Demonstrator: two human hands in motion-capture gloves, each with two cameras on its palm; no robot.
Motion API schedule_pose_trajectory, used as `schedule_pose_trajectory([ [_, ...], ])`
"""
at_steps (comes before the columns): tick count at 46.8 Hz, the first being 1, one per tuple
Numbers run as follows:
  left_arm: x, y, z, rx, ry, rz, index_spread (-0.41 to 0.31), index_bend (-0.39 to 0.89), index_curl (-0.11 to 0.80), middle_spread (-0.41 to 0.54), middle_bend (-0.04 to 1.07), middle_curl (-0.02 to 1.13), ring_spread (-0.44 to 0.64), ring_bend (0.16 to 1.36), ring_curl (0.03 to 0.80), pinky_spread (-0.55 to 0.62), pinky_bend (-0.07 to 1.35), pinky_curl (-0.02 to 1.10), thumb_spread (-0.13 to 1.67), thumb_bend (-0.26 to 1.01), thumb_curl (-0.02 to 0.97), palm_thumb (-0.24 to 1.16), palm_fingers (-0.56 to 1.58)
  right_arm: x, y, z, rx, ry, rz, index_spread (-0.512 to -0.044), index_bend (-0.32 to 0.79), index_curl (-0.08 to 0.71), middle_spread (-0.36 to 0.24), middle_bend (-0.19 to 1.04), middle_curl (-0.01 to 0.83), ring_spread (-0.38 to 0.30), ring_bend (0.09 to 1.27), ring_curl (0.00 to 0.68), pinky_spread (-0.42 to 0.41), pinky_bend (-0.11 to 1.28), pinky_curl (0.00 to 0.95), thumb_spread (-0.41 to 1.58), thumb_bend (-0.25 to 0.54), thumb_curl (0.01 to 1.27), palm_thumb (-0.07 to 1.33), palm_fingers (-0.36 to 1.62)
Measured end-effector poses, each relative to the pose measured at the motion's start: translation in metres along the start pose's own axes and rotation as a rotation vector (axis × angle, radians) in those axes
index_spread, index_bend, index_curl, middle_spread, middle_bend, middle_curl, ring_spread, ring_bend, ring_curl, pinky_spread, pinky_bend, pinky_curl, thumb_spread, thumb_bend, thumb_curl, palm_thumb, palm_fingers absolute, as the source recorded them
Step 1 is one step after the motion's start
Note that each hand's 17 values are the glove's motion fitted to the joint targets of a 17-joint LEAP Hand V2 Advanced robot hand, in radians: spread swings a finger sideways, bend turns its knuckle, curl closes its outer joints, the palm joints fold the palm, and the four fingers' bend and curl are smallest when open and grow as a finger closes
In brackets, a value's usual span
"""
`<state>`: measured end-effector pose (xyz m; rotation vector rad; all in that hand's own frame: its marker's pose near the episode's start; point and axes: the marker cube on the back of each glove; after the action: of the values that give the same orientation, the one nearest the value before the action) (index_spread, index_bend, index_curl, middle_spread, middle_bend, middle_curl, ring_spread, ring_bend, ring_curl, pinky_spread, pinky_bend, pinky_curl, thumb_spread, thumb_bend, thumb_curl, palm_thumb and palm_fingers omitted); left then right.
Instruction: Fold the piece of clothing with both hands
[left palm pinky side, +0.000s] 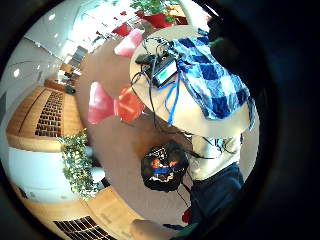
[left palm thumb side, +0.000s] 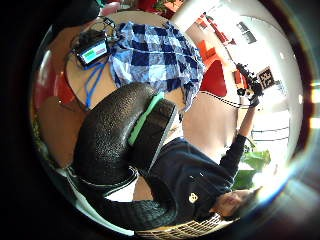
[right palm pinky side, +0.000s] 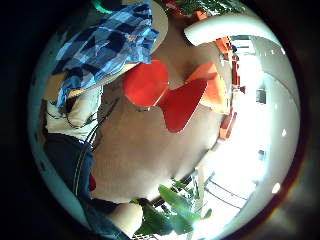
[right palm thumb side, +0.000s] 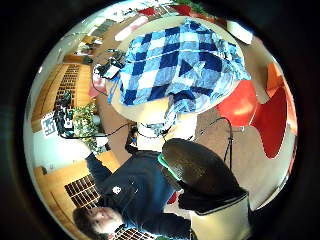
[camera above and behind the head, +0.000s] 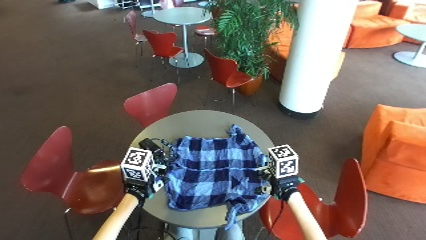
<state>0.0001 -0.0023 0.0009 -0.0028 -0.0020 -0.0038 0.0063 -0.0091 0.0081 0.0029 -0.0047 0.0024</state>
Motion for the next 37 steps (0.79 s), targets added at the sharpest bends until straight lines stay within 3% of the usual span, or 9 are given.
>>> schedule_pose_trajectory([
  [5, 0.003, -0.005, 0.002, -0.008, 0.003, 0.007, -0.107, 0.24, 0.142, -0.007, 0.14, 0.11, 0.04, 0.44, 0.172, -0.01, 0.47, 0.19, 0.66, 0.04, 0.056, 0.09, 0.6, 0.005, 0.003, 0.001, 0.0, 0.001, 0.011, -0.293, 0.13, 0.078, -0.047, 0.18, 0.079, 0.02, 0.36, 0.115, 0.122, 0.49, 0.174, 0.63, 0.162, 0.1, 0.33, 0.29],
  [12, 0.004, -0.013, 0.004, -0.007, -0.002, 0.01, -0.134, 0.22, 0.216, -0.008, 0.13, 0.15, 0.05, 0.46, 0.226, -0.02, 0.47, 0.25, 0.89, 0.01, 0.102, 0.1, 0.57, 0.003, 0.017, -0.011, 0.024, -0.026, 0.024, -0.368, 0.13, 0.119, -0.057, 0.19, 0.135, 0.026, 0.39, 0.163, 0.155, 0.52, 0.232, 0.84, 0.121, 0.14, 0.35, 0.25],
  [27, 0.008, -0.023, 0.005, -0.051, -0.014, 0.03, -0.15, 0.19, 0.311, -0.006, 0.13, 0.19, 0.06, 0.47, 0.271, -0.02, 0.46, 0.3, 1.05, -0.02, 0.174, 0.09, 0.54, 0.002, 0.004, -0.021, -0.018, -0.051, 0.008, -0.404, 0.14, 0.168, -0.06, 0.19, 0.218, 0.03, 0.42, 0.216, 0.166, 0.53, 0.285, 0.99, 0.029, 0.22, 0.4, 0.23],
  [33, 0.008, -0.038, 0.007, -0.116, -0.011, 0.041, -0.162, 0.21, 0.344, 0.009, 0.11, 0.19, 0.1, 0.46, 0.286, 0.07, 0.41, 0.31, 1.05, -0.02, 0.197, 0.09, 0.38, 0.0, -0.023, -0.027, -0.017, -0.057, 0.024, -0.405, 0.12, 0.175, -0.061, 0.19, 0.241, 0.03, 0.43, 0.23, 0.179, 0.55, 0.302, 1.0, -0.002, 0.24, 0.42, 0.21],
  [36, 0.009, -0.047, 0.004, -0.122, 0.001, 0.031, -0.16, 0.15, 0.337, 0.037, 0.1, 0.19, 0.14, 0.48, 0.295, 0.12, 0.43, 0.32, 1.02, -0.03, 0.207, 0.08, 0.29, 0.002, -0.04, -0.027, -0.021, -0.065, 0.042, -0.406, 0.12, 0.175, -0.061, 0.19, 0.251, 0.03, 0.43, 0.236, 0.192, 0.57, 0.311, 1.01, -0.014, 0.25, 0.43, 0.21],
  [37, 0.01, -0.05, 0.004, -0.12, 0.006, 0.029, -0.165, 0.2, 0.351, 0.027, 0.11, 0.19, 0.14, 0.48, 0.293, 0.12, 0.42, 0.32, 1.02, -0.02, 0.21, 0.08, 0.33, 0.002, -0.045, -0.027, -0.02, -0.07, 0.049, -0.406, 0.12, 0.176, -0.061, 0.19, 0.254, 0.03, 0.43, 0.238, 0.194, 0.57, 0.314, 1.01, -0.016, 0.25, 0.43, 0.21],
])
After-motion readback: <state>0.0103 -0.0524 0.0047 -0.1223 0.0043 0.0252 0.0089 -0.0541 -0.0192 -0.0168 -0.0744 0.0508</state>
